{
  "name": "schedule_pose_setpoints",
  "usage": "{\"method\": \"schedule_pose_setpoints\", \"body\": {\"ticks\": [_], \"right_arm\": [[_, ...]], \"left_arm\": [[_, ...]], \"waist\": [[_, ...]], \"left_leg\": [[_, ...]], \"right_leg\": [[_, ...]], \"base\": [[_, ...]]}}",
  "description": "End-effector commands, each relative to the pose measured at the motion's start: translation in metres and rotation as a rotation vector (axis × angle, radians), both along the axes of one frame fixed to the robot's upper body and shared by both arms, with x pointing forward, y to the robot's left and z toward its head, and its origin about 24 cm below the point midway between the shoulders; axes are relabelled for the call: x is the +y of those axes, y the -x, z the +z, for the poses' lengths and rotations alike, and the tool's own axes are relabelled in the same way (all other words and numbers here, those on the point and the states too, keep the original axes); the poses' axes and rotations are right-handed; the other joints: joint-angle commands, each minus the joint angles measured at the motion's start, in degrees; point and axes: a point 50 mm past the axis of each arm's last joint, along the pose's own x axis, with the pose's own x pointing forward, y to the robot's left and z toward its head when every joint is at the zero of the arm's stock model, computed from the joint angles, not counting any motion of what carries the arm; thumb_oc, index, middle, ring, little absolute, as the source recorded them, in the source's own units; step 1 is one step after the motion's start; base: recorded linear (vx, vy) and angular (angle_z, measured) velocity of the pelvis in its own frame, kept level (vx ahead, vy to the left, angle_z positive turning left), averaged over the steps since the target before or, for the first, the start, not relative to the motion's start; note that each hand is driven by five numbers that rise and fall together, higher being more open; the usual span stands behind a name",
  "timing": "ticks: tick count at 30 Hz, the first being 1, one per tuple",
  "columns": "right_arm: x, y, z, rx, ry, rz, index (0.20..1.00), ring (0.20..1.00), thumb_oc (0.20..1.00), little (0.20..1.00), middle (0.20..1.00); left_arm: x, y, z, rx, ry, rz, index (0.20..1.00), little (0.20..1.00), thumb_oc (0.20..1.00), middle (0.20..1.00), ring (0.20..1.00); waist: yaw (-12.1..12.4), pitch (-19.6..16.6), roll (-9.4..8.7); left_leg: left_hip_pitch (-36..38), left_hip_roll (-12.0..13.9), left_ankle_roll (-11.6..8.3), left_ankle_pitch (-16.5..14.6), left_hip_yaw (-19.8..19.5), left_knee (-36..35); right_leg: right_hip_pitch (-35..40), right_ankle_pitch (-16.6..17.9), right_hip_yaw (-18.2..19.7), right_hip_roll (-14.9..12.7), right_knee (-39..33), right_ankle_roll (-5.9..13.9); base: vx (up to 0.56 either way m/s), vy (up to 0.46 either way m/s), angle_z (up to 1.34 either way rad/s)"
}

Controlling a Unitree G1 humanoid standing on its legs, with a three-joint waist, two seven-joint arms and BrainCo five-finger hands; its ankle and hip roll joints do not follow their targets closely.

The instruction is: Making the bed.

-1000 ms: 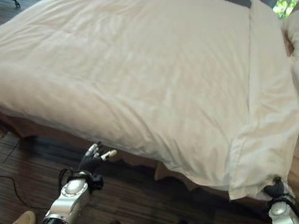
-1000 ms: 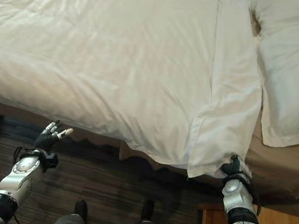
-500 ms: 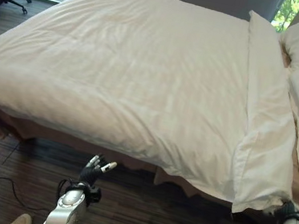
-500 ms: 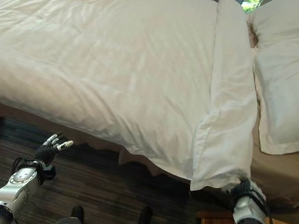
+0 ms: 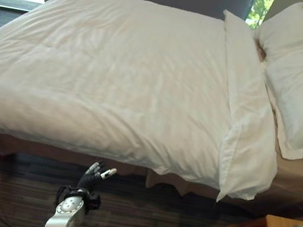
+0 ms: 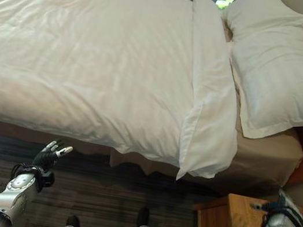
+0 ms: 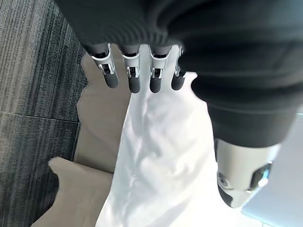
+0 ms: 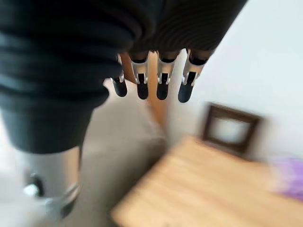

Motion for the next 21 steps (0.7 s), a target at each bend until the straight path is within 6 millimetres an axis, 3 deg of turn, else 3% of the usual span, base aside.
{"method": "schedule_pose_setpoints", "body": {"ticks": [1,6,7,8,10,12,15,16,20,21], "right_arm": [[0.039,-0.048,0.032,-0.466,-0.390,0.014,0.200,0.200,0.200,0.200,0.200],[0.077,-0.064,0.039,-0.902,-0.969,-0.080,0.200,0.200,0.200,0.200,0.200],[0.077,-0.064,0.039,-0.902,-0.969,-0.080,0.200,0.200,0.200,0.200,0.200],[0.086,-0.071,0.051,-1.046,-1.112,-0.090,0.200,0.200,0.200,0.200,0.200],[0.095,-0.080,0.060,-1.143,-1.217,-0.104,0.200,0.200,0.200,0.200,0.200],[0.099,-0.085,0.068,-1.191,-1.252,-0.100,0.200,0.200,0.200,0.200,0.200],[0.108,-0.106,0.101,-1.341,-1.352,-0.068,0.200,0.200,0.200,0.200,0.200],[0.108,-0.107,0.102,-1.344,-1.352,-0.067,0.200,0.200,0.200,0.200,0.200],[0.101,-0.136,0.173,-1.519,-1.359,-0.005,0.200,0.200,0.200,0.200,0.200],[0.100,-0.137,0.175,-1.522,-1.358,-0.002,0.200,0.200,0.200,0.200,0.200]], "left_arm": [[0.011,-0.031,0.031,-0.163,-0.045,0.026,1.000,1.000,1.000,1.000,1.000],[0.011,-0.031,0.026,-0.144,-0.027,0.031,1.000,1.000,1.000,1.000,1.000],[0.011,-0.031,0.026,-0.144,-0.027,0.031,1.000,1.000,1.000,1.000,1.000],[0.008,-0.028,0.022,-0.134,-0.008,0.029,1.000,1.000,1.000,1.000,1.000],[0.006,-0.027,0.020,-0.130,0.009,0.032,1.000,1.000,1.000,1.000,1.000],[0.005,-0.028,0.020,-0.134,0.016,0.033,1.000,1.000,1.000,1.000,1.000],[0.000,-0.034,0.022,-0.150,0.038,0.038,1.000,1.000,1.000,1.000,1.000],[0.000,-0.035,0.022,-0.153,0.039,0.038,1.000,1.000,1.000,1.000,1.000],[0.001,-0.042,0.023,-0.167,0.058,0.050,1.000,1.000,1.000,1.000,1.000],[0.000,-0.043,0.024,-0.171,0.061,0.051,1.000,1.000,1.000,1.000,1.000]], "waist": [[-0.07,1.77,-1.32],[0.28,2.05,-0.05],[0.28,1.99,-0.06],[0.66,1.93,0.68],[0.99,2.11,1.25],[1.31,2.40,1.55],[2.45,4.10,2.98],[2.44,4.19,3.03],[4.01,7.66,6.78],[4.03,7.72,6.93]], "left_leg": [[-0.20,2.74,-3.24,-1.80,0.02,0.63],[-0.19,2.52,-3.36,-1.77,-0.05,0.63],[-0.26,2.52,-3.36,-1.74,-0.04,0.63],[-0.40,2.54,-3.54,-1.62,-0.22,0.63],[-0.59,2.64,-3.75,-1.38,-0.51,0.63],[-0.88,2.64,-3.84,-1.15,-0.79,0.63],[-2.65,2.87,-4.32,-0.11,-1.71,0.63],[-2.78,2.91,-4.33,-0.06,-1.76,0.63],[-6.58,2.75,-4.87,1.75,-2.22,0.63],[-6.73,2.81,-4.89,1.78,-2.18,0.63]], "right_leg": [[1.48,-5.50,-0.04,-3.56,1.00,2.58],[1.55,-5.60,-0.31,-3.84,1.00,2.49],[1.47,-5.58,-0.30,-3.84,1.00,2.48],[1.54,-6.01,-0.60,-3.91,1.00,2.45],[1.57,-6.19,-0.91,-4.01,1.00,2.40],[1.44,-6.28,-0.95,-3.95,1.00,2.39],[0.02,-6.41,-0.94,-3.91,1.00,2.31],[-0.09,-6.37,-0.98,-3.88,1.00,2.28],[-4.03,-5.82,-0.75,-3.63,1.00,2.17],[-4.20,-5.77,-0.71,-3.57,1.00,2.15]], "base": [[0.00,0.000,0.00],[0.01,-0.001,0.00],[0.07,0.003,0.00],[0.05,0.002,0.02],[0.06,-0.007,0.02],[0.02,-0.019,0.03],[-0.03,-0.034,0.11],[-0.10,-0.027,0.06],[-0.06,-0.012,0.09],[-0.03,0.008,0.08]]}}
